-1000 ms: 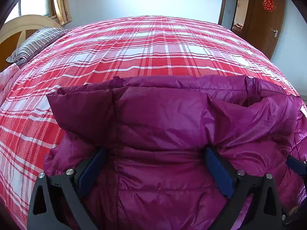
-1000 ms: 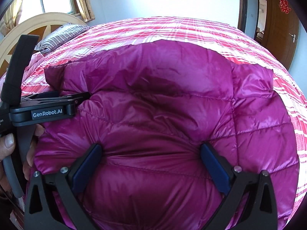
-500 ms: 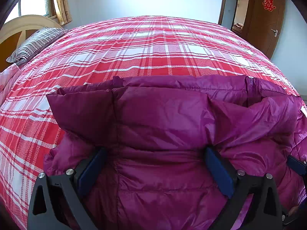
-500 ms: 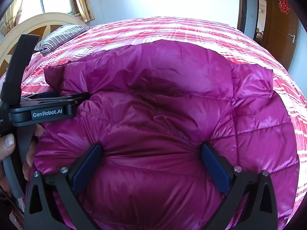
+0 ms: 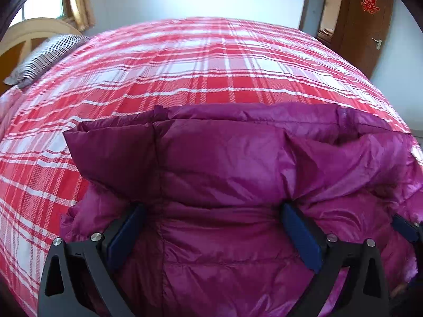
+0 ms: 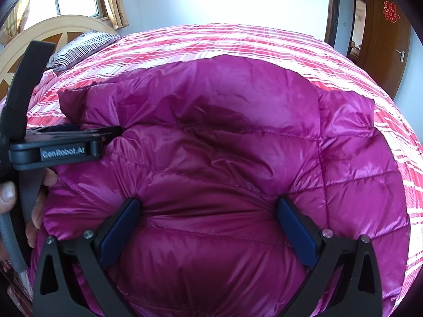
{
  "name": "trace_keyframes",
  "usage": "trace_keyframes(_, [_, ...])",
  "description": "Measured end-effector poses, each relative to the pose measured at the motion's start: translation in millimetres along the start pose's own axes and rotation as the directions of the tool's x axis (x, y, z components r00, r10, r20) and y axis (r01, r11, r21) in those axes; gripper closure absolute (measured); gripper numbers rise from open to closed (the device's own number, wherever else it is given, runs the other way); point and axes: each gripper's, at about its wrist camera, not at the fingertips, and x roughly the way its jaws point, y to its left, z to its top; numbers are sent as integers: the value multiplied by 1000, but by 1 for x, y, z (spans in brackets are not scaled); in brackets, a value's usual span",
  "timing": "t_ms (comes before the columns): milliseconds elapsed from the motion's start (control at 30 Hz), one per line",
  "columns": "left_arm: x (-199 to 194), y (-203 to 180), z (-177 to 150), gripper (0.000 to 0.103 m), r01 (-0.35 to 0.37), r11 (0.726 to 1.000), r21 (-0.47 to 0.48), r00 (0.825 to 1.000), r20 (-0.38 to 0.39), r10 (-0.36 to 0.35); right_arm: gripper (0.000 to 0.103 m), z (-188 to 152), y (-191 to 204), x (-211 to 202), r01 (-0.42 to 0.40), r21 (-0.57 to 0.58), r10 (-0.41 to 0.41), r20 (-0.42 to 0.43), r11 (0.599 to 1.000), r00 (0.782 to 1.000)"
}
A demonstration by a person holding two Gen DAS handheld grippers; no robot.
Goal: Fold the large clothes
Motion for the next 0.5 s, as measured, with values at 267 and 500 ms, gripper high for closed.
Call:
trace_keyframes(267, [-104, 100, -16, 1, 252, 964, -80, 962, 127, -241, 1, -13, 8, -91, -58, 19, 54, 160, 998, 986])
trace_keyframes(500, [-63, 162, -35, 1, 372, 903, -212, 928, 94, -361, 0, -67, 118, -108, -109, -290, 160, 158, 951, 974])
